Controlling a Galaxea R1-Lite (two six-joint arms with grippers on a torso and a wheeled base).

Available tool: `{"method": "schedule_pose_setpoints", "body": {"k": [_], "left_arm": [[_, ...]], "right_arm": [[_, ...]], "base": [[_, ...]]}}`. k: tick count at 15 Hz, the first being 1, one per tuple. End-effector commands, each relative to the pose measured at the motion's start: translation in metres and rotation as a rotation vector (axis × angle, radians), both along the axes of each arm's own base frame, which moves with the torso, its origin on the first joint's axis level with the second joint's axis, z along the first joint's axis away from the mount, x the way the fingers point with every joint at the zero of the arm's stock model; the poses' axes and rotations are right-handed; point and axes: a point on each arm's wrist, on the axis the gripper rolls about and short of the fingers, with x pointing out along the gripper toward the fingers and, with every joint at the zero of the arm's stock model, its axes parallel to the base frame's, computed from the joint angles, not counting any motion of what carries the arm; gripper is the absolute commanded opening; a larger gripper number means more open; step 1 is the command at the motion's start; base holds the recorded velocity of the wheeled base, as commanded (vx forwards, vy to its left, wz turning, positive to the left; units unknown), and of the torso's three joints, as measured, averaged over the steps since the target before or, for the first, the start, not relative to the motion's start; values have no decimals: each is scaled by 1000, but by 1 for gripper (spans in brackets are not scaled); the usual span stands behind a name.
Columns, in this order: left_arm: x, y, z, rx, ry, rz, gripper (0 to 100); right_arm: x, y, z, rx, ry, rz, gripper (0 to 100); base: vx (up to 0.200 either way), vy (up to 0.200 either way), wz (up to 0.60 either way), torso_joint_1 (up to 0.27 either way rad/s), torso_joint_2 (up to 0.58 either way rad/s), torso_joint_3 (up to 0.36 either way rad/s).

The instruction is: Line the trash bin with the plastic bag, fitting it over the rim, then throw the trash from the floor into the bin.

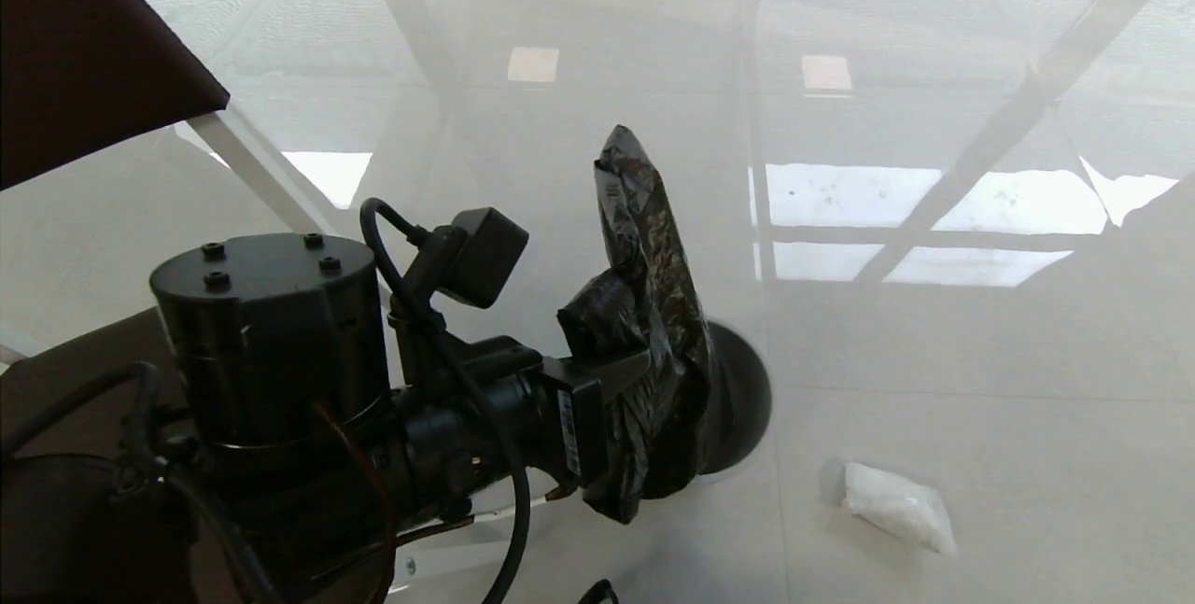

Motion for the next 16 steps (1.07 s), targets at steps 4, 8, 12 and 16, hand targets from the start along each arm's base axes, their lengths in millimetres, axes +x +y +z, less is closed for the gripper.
{"method": "schedule_pose_setpoints", "body": {"k": [4,8,12,16], "left_arm": [[4,-4,-16,92,-9,-10,0],[3,-3,-21,102,-2,-13,0],[1,-2,-16,91,-13,-14,0],[5,-6,-27,153,-10,-23,0]], "right_arm": [[0,0,0,-2,2,0,100],[0,-1,1,-13,-3,-40,100],[0,-1,2,-57,-12,-49,100],[-15,-1,51,51,-195,-43,100]], "base": [[0,0,0,0,0,0],[0,0,0,0,0,0],[0,0,0,0,0,0],[0,0,0,0,0,0]]}}
